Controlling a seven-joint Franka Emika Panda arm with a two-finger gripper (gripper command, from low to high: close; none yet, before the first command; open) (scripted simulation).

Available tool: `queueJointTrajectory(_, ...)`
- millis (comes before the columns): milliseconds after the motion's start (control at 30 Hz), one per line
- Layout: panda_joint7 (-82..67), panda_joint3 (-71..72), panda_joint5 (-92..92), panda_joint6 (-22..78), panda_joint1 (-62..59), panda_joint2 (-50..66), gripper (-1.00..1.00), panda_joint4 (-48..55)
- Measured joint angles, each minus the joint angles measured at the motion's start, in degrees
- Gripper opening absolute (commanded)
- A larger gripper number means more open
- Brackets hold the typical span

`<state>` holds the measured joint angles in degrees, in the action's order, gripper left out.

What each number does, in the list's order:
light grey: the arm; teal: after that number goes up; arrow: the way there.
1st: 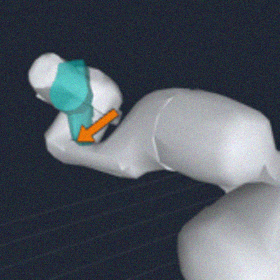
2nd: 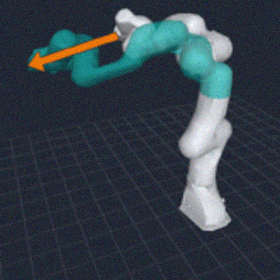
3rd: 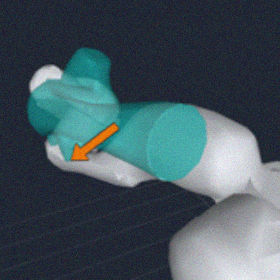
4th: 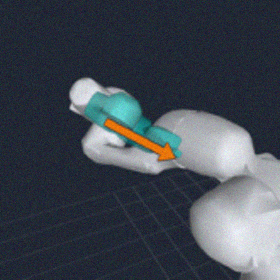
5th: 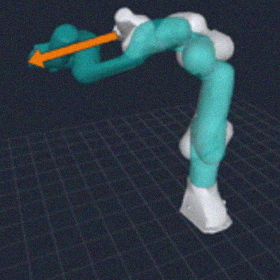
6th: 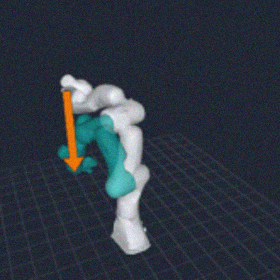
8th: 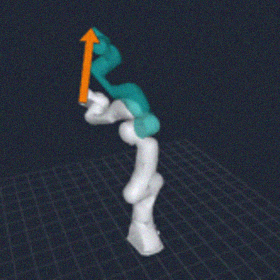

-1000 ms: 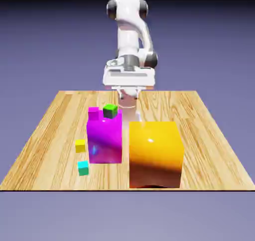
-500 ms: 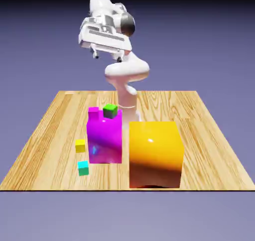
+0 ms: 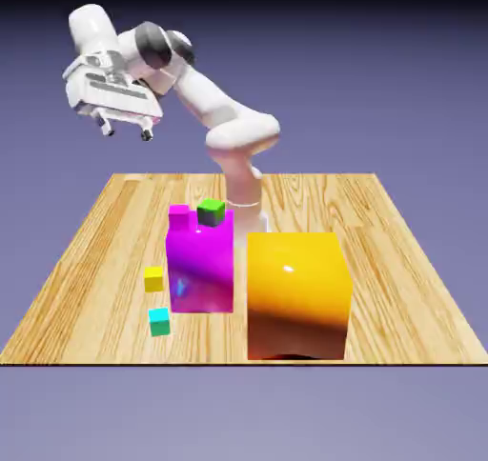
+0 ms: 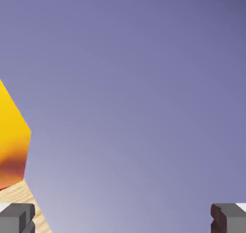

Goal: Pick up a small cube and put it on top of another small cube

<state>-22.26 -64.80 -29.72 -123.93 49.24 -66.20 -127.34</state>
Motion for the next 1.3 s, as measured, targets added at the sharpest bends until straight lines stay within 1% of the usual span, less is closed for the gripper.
queueJointTrajectory(600,-37.3,-37.4,-17.1,28.9,28.0,-19.3,0.0,19.4)
queueJointTrajectory(667,-38.3,-38.4,-17.6,29.7,28.8,-19.9,0.0,19.9)
queueJointTrajectory(733,-37.7,-42.5,-21.2,25.0,28.8,-22.2,0.0,17.1)
queueJointTrajectory(767,-37.4,-43.7,-22.3,23.6,28.8,-22.9,-1.0,16.3)
queueJointTrajectory(833,-37.4,-43.7,-22.3,23.6,28.8,-22.9,-1.0,16.3)
queueJointTrajectory(933,-38.9,-38.2,-17.1,29.8,28.4,-19.0,-1.0,19.8)
queueJointTrajectory(1300,-54.5,-34.1,-1.7,32.5,19.4,3.8,-1.0,17.3)
